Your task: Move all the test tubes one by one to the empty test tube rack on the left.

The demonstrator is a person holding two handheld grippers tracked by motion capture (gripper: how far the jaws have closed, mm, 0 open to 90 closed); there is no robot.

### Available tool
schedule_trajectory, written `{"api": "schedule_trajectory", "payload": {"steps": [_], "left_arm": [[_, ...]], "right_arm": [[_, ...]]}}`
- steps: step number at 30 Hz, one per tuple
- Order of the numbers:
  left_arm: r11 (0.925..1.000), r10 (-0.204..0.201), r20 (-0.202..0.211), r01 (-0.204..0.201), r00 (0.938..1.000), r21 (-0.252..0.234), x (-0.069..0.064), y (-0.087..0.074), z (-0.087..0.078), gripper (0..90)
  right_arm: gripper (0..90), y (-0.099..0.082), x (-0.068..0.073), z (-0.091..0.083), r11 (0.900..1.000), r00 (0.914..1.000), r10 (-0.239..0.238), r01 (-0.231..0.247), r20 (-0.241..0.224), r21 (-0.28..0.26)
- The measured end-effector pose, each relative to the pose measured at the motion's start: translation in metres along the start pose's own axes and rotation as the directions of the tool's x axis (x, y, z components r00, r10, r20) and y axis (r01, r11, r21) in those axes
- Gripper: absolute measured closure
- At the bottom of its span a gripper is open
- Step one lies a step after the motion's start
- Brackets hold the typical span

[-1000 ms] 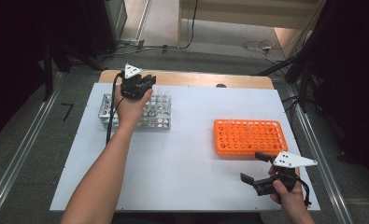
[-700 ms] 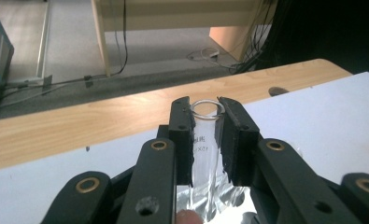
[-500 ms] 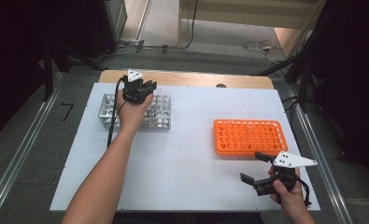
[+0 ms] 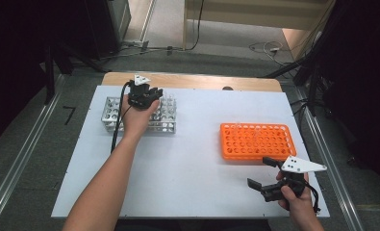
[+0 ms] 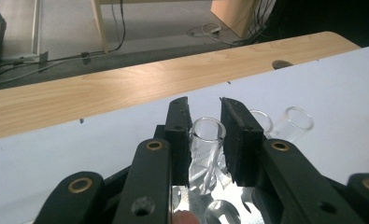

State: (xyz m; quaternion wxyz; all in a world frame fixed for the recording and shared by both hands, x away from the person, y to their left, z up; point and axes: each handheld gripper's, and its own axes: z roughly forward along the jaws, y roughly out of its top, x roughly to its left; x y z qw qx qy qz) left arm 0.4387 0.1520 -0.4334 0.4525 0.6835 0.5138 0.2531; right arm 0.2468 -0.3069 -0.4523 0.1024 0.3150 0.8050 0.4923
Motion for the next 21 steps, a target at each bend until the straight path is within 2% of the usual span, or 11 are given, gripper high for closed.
{"api": "schedule_trajectory", "payload": {"steps": [6, 9, 13, 15, 17, 21], "left_arm": [[0.9998, -0.020, -0.009, 0.020, 0.9997, -0.005, 0.002, 0.002, -0.006, 66.6], [0.9993, -0.036, 0.008, 0.037, 0.9993, -0.009, 0.005, 0.002, -0.011, 62.3], [0.9984, -0.052, 0.030, 0.052, 0.9982, -0.020, 0.004, 0.001, -0.020, 49.6], [0.9984, -0.053, 0.035, 0.054, 0.9980, -0.017, 0.003, 0.000, -0.025, 37.9], [0.9986, -0.048, 0.052, 0.049, 0.9975, -0.018, 0.000, -0.002, -0.030, 28.8], [0.9991, -0.032, 0.083, 0.035, 0.9960, -0.026, -0.006, -0.006, -0.042, 17.5]], "right_arm": [[0.0, 0.000, 0.000, 0.000, 1.0000, 1.0000, 0.001, -0.001, -0.002, 0.001], [0.0, 0.000, 0.000, 0.001, 1.0000, 1.0000, 0.001, -0.001, 0.000, 0.001], [0.0, 0.001, -0.001, 0.001, 1.0000, 1.0000, -0.002, 0.002, 0.000, -0.001], [0.0, 0.001, -0.001, 0.001, 1.0000, 1.0000, -0.003, 0.003, 0.001, 0.000], [0.0, 0.001, 0.000, 0.001, 1.0000, 1.0000, -0.003, 0.003, 0.003, 0.001], [0.0, 0.002, 0.000, 0.002, 1.0000, 1.0000, 0.002, -0.002, 0.006, -0.001]]}}
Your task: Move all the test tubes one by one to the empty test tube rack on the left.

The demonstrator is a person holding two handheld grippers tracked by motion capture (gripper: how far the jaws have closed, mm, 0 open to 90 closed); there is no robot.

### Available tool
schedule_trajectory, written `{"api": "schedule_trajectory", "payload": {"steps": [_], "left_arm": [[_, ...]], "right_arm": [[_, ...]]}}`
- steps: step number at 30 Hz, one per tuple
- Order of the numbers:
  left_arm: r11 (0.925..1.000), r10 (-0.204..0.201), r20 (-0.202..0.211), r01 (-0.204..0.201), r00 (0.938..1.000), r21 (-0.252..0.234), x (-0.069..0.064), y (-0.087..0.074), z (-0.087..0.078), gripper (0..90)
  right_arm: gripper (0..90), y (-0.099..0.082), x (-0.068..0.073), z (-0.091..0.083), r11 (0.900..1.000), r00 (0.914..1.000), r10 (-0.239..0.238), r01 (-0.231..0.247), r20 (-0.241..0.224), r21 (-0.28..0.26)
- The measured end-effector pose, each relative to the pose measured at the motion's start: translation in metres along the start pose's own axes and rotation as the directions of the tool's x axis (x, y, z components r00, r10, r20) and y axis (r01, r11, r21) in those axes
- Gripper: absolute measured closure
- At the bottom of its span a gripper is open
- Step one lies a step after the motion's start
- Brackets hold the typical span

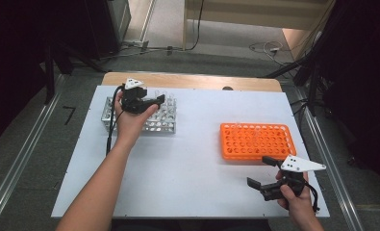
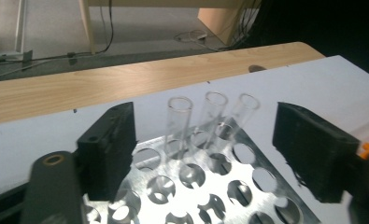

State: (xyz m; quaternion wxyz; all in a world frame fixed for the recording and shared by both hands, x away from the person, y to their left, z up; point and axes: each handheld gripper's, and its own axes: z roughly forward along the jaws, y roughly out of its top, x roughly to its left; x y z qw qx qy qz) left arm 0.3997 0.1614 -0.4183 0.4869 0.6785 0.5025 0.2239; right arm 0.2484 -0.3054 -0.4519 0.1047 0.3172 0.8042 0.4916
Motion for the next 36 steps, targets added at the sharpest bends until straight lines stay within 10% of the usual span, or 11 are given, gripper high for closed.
{"api": "schedule_trajectory", "payload": {"steps": [9, 36], "left_arm": [[0.9994, 0.031, 0.068, -0.030, 0.9972, -0.016, -0.022, -0.012, -0.029, 1.2], [0.9926, 0.095, 0.138, -0.084, 0.9859, -0.088, -0.070, -0.062, -0.112, 0.0]], "right_arm": [[0.0, 0.002, 0.000, -0.002, 0.9999, 1.0000, 0.005, -0.005, 0.005, -0.012], [0.0, 0.038, -0.020, 0.001, 0.9982, 0.9950, 0.016, -0.010, 0.098, -0.059]]}}
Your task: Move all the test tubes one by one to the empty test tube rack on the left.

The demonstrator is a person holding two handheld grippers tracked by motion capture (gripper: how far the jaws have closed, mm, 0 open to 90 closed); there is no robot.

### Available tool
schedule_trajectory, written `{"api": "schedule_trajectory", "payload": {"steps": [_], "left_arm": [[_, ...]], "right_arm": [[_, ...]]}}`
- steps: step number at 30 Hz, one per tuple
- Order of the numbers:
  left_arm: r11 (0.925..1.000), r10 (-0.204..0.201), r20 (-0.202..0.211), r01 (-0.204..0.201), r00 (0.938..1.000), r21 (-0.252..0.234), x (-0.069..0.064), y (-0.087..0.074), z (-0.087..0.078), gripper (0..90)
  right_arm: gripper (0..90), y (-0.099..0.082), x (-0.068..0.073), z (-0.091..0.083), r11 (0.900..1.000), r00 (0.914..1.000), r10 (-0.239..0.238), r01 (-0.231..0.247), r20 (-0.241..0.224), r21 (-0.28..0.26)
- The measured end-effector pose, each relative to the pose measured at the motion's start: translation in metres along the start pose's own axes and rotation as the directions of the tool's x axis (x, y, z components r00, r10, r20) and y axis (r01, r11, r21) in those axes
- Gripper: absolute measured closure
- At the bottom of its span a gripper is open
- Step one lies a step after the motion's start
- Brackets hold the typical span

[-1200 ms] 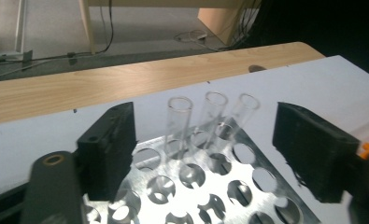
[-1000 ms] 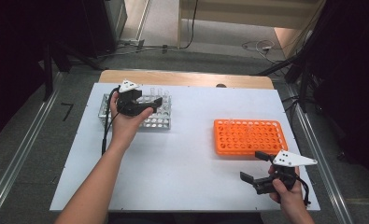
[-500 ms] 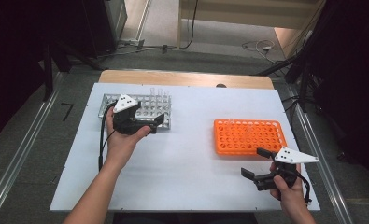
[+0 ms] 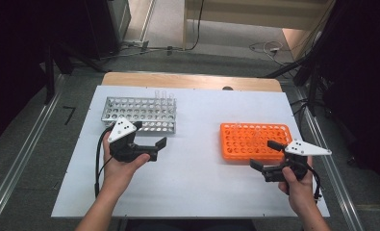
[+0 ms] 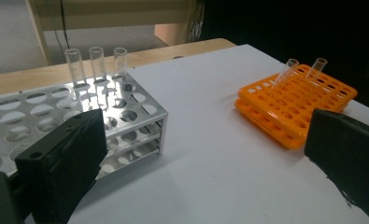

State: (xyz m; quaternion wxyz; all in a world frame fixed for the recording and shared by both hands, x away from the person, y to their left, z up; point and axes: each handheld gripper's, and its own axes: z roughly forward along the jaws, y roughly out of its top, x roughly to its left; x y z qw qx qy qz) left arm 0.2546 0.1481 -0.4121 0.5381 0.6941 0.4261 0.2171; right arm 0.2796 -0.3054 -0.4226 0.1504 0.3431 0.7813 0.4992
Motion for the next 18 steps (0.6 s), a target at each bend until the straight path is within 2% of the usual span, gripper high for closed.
{"api": "schedule_trajectory", "payload": {"steps": [4, 10, 16, 18], "left_arm": [[1.0000, 0.000, 0.015, 0.000, 0.9999, 0.009, -0.006, -0.009, -0.003, 0.0], [0.9999, -0.007, 0.024, 0.007, 0.9997, 0.015, -0.010, -0.022, -0.006, 0.0], [0.9993, -0.020, 0.027, 0.019, 0.9994, 0.031, -0.010, -0.030, -0.006, 0.0], [0.9992, -0.027, 0.030, 0.026, 0.9992, 0.029, -0.010, -0.031, -0.006, 0.0]], "right_arm": [[0.0, 0.011, -0.010, 0.003, 0.9997, 0.9996, 0.019, -0.019, 0.020, -0.013], [0.0, 0.020, -0.027, 0.017, 0.9991, 0.9978, 0.037, -0.038, 0.055, 0.016], [3.9, 0.018, -0.039, 0.035, 0.9972, 0.9940, 0.070, -0.072, 0.085, 0.022], [5.8, 0.015, -0.043, 0.042, 0.9950, 0.9926, 0.082, -0.087, 0.090, 0.049]]}}
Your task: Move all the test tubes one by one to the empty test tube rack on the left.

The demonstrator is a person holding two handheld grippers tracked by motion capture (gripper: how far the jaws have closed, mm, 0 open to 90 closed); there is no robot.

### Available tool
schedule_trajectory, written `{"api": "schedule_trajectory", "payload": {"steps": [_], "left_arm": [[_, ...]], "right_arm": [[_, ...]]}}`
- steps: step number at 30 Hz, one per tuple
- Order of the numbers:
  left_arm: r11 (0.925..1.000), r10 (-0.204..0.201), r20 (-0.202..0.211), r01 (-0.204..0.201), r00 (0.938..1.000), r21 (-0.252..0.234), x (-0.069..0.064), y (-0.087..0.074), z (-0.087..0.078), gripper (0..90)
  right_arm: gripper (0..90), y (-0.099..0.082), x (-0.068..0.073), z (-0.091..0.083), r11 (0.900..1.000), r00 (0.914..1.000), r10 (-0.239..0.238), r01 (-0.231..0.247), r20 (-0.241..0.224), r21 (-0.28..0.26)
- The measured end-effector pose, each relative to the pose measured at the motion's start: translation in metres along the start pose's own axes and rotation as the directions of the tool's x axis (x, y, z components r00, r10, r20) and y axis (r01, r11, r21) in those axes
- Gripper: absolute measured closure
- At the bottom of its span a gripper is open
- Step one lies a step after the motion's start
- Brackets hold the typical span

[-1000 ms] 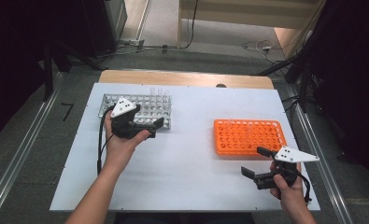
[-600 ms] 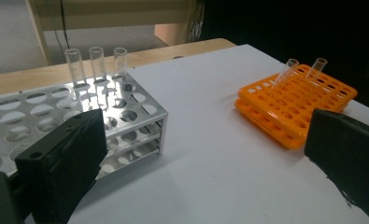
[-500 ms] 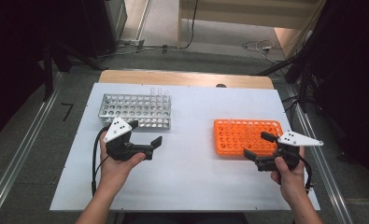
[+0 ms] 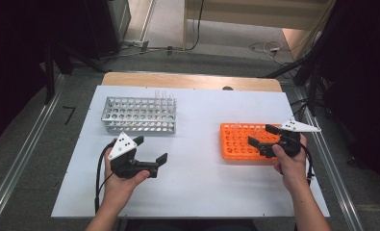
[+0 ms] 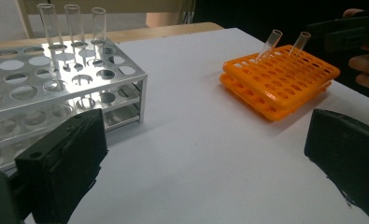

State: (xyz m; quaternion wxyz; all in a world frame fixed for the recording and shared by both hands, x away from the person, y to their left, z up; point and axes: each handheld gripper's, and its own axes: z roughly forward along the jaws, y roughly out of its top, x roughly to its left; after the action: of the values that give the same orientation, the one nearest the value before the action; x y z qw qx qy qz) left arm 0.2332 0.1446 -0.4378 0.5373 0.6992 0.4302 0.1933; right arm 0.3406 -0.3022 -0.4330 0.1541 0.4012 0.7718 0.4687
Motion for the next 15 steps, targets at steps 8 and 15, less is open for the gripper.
{"api": "schedule_trajectory", "payload": {"steps": [8, 15], "left_arm": [[0.9996, 0.010, 0.019, -0.011, 0.9998, 0.027, -0.006, -0.007, 0.008, 0.0], [0.9992, 0.012, 0.019, -0.013, 0.9997, 0.039, -0.006, -0.009, 0.011, 0.0]], "right_arm": [[23.6, -0.011, -0.005, 0.015, 0.9982, 0.9994, 0.004, -0.006, 0.034, 0.060], [47.4, -0.019, -0.008, 0.021, 0.9971, 0.9952, -0.006, -0.002, 0.098, 0.076]]}}
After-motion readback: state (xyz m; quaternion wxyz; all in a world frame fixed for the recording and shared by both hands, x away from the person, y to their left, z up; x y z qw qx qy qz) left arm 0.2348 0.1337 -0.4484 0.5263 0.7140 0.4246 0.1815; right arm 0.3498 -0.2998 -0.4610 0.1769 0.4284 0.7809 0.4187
